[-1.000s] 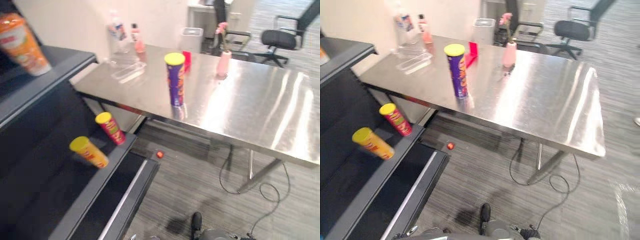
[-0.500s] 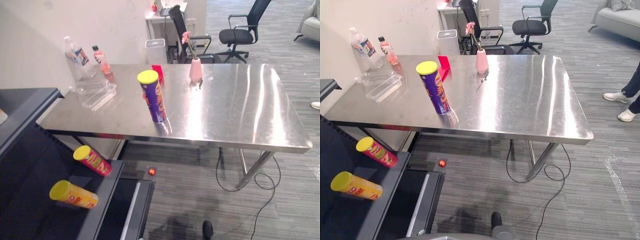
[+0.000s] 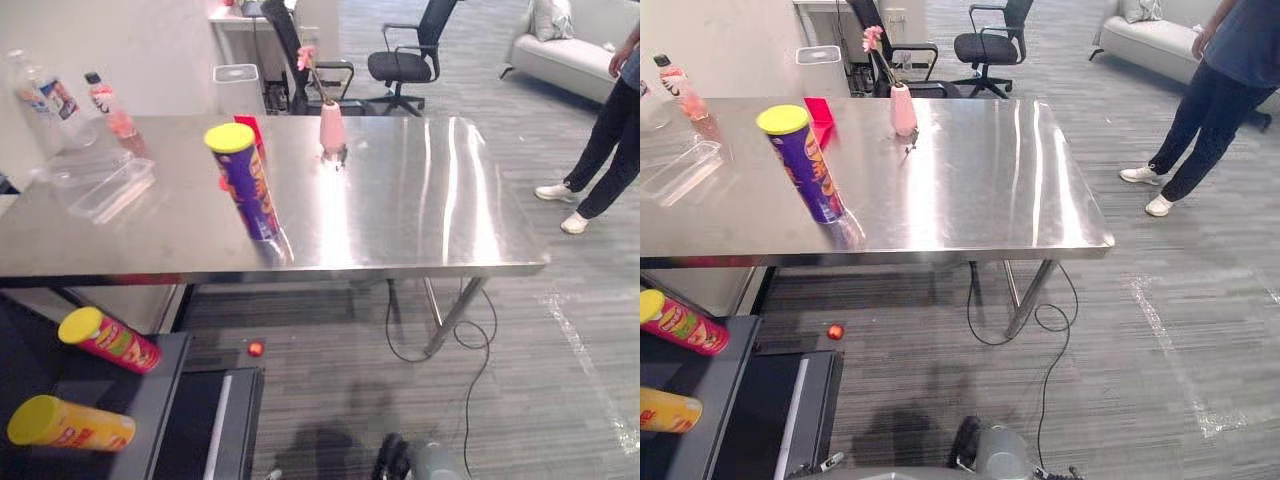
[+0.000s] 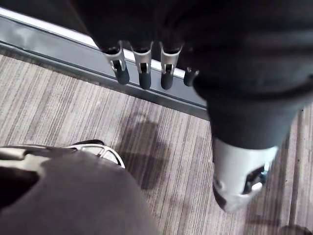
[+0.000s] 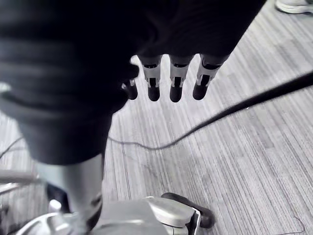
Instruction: Put the gum and the chips on the shelf.
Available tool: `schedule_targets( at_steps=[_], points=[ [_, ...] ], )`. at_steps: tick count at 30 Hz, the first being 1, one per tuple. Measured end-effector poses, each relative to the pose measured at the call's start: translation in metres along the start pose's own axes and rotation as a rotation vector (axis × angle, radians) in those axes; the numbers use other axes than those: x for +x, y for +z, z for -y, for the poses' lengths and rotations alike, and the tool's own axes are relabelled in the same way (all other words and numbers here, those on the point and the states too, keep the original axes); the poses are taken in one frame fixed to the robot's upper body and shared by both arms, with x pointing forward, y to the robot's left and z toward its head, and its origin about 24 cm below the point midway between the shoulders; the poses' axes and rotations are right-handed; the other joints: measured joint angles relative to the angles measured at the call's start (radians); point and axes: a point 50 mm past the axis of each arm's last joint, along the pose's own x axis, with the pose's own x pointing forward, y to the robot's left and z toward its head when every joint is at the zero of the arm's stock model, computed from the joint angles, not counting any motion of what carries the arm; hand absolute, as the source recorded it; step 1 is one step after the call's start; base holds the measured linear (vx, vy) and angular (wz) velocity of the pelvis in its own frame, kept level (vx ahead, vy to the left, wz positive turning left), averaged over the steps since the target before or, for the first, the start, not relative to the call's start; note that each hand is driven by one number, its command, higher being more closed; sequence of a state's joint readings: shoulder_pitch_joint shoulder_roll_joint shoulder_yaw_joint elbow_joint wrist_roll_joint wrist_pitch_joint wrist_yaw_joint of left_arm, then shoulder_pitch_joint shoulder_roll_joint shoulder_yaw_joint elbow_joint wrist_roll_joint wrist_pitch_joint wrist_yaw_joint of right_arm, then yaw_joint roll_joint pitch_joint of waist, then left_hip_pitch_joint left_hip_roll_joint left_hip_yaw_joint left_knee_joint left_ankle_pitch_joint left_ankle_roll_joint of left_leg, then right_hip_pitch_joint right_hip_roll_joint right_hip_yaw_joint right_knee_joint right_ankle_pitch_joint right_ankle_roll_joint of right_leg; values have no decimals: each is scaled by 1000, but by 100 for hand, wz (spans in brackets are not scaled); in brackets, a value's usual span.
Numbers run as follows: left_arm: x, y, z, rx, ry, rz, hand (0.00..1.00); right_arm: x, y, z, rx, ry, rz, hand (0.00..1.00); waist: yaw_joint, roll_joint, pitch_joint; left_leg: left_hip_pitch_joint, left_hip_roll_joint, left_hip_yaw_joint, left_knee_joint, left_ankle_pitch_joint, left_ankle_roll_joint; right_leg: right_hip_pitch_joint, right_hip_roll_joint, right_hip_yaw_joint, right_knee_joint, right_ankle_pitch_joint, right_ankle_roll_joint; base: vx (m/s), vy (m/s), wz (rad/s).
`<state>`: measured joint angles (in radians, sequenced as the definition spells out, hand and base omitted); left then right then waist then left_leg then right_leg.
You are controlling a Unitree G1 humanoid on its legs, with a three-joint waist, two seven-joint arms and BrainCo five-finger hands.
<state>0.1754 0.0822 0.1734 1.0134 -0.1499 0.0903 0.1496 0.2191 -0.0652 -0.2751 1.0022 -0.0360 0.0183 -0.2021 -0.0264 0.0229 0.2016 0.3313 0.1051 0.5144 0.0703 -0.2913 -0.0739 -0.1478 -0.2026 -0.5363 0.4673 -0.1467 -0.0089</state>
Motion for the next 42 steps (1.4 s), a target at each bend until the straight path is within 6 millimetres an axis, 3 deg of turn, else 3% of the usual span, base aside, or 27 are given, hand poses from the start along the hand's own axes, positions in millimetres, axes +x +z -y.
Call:
schedule_targets(
  at_steps=[1, 3, 11, 13, 14, 17, 18, 20, 22, 24, 25, 26, 27, 30, 33, 42],
  points=[
    [0, 3, 1, 5, -1, 5, 0, 0, 2, -3, -5, 10, 9, 0, 7, -8, 3, 4, 1, 7, -10, 8, -13, 25, 41, 20, -59, -7, 9, 101, -132, -52],
    [0, 3, 4, 17, -10, 1, 0, 1, 11, -3, -4, 12, 37, 0, 1, 11, 18, 5, 30, 25, -16, 19, -28, 47, 98, 27, -144, 28, -11, 1, -149, -39],
    [0, 8, 4, 14, 17, 12, 0, 1, 8, -5, -14, 18, 21, 0, 7, 1, 23, -16, 70, 20, 11, 10, -33, 127, 165, 11, -335, 112, -3, -137, -31, 5],
    [0, 8, 4, -5, 37, 13, 0, 1, 8, -2, -22, 20, 20, 0, 8, 14, 22, -53, 106, 21, 89, -27, -46, 139, 190, 11, -380, 120, -3, -94, 19, -3],
    [0, 6, -1, -43, 60, 6, 0, 1, 8, -6, -32, 31, 12, 0, 17, -1, 22, -86, 117, 18, 181, -29, -53, 147, 191, 18, -399, 121, -4, -9, 36, -8],
    [-1, 7, -4, -118, 74, 7, 0, 0, 2, -8, -53, 48, -19, 0, 32, -29, 21, -199, 141, -54, 465, 43, -28, 196, 162, 50, -453, 132, -15, 36, -23, -8],
    [-1, 6, -4, -121, 75, 8, 0, 0, 1, -8, -54, 52, -23, 0, 33, -27, 23, -205, 137, -66, 478, 39, -22, 206, 154, 54, -459, 132, -13, 40, 21, -1],
    [-3, -2, 2, -145, 66, -5, 0, 2, 3, 0, -59, 42, -29, 0, 31, 7, 20, -216, 129, -98, 409, 22, -26, 229, 139, 82, -486, 146, 8, 50, 89, -12],
    [-4, -5, 0, -160, 75, -8, 0, 3, 5, 1, -59, 40, -32, 0, 30, 6, 20, -224, 118, -125, 274, 30, -26, 240, 117, 97, -505, 162, 32, 82, 183, -18],
    [-4, -7, -1, -144, 81, -7, 0, 3, 5, 2, -55, 36, -32, 0, 26, 11, 17, -226, 110, -169, 112, 99, -25, 246, 107, 101, -526, 179, 57, 68, 205, -15],
    [-4, -8, 1, -149, 78, -10, 0, 3, 5, 4, -58, 31, -31, 0, 24, 21, 15, -245, 116, -201, 51, 185, -36, 259, 115, 101, -556, 198, 75, 88, 182, -15],
    [-4, -9, 1, -156, 79, -12, 0, 3, 4, 5, -59, 31, -33, 0, 28, 18, 14, -245, 113, -209, 57, 192, -53, 272, 113, 107, -577, 213, 83, 185, 281, -7],
    [-4, -10, -5, -124, 93, -9, 0, 2, 3, 0, -53, 42, -33, 0, 22, 8, -1, -240, 76, -207, 33, 181, -37, 276, 84, 108, -583, 230, 104, 160, 242, 1],
    [-3, -10, -10, -99, 108, -2, 0, 2, 1, -3, -50, 48, -41, 0, 24, -17, -14, -222, 24, -208, -6, 188, -20, 274, 41, 105, -582, 242, 113, 145, 223, 10],
    [-3, -9, -9, -65, 100, 10, 0, 2, 9, -7, -53, 58, -5, 0, 26, -23, -24, -204, -17, -224, -37, 192, -15, 279, 10, 97, -577, 246, 122, 148, 168, 10],
    [-2, -7, -7, 20, 62, 34, 0, 1, 13, -12, -73, 77, 35, 0, 27, -24, -31, -163, -44, -261, -75, 199, -3, 324, -7, 55, -576, 244, 125, 36, 56, 11]
  ],
)
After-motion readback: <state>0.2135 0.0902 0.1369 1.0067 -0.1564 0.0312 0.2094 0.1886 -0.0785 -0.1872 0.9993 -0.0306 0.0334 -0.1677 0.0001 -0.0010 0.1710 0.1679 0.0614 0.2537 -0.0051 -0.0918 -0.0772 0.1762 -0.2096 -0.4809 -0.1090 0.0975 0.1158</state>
